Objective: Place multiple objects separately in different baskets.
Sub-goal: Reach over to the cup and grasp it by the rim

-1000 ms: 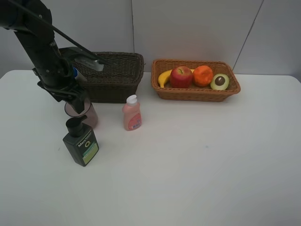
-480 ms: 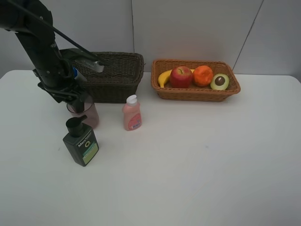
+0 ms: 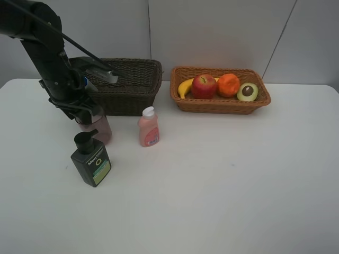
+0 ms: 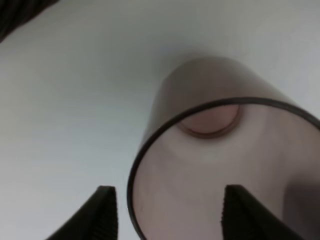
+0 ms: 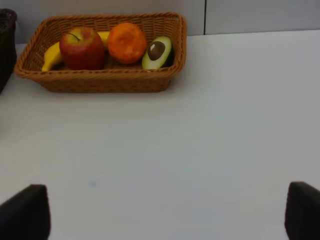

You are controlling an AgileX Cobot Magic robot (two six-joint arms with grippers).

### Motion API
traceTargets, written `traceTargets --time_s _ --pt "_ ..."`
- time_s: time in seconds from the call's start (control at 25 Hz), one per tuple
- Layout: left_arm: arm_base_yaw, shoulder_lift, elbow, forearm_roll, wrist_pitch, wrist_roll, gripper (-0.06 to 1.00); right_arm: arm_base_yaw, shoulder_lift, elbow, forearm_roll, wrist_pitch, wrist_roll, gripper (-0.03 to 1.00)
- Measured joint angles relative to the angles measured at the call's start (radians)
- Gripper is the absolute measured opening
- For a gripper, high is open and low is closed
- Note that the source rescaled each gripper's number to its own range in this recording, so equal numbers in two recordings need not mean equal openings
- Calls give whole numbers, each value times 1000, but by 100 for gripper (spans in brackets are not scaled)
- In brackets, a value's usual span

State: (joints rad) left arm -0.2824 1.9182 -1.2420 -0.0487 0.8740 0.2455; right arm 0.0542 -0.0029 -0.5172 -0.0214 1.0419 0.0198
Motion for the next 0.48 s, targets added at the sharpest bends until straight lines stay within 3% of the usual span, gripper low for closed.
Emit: traceTargets --time_s 0.16,0.24,0.48 --pt "0 0 0 -1 -2 0 16 0 0 0 0 0 -1 100" --pt "0 0 0 -1 -2 0 5 0 0 0 0 0 -1 100" --pt "0 0 0 -7 -2 0 0 0 0 0 0 0 -1 100"
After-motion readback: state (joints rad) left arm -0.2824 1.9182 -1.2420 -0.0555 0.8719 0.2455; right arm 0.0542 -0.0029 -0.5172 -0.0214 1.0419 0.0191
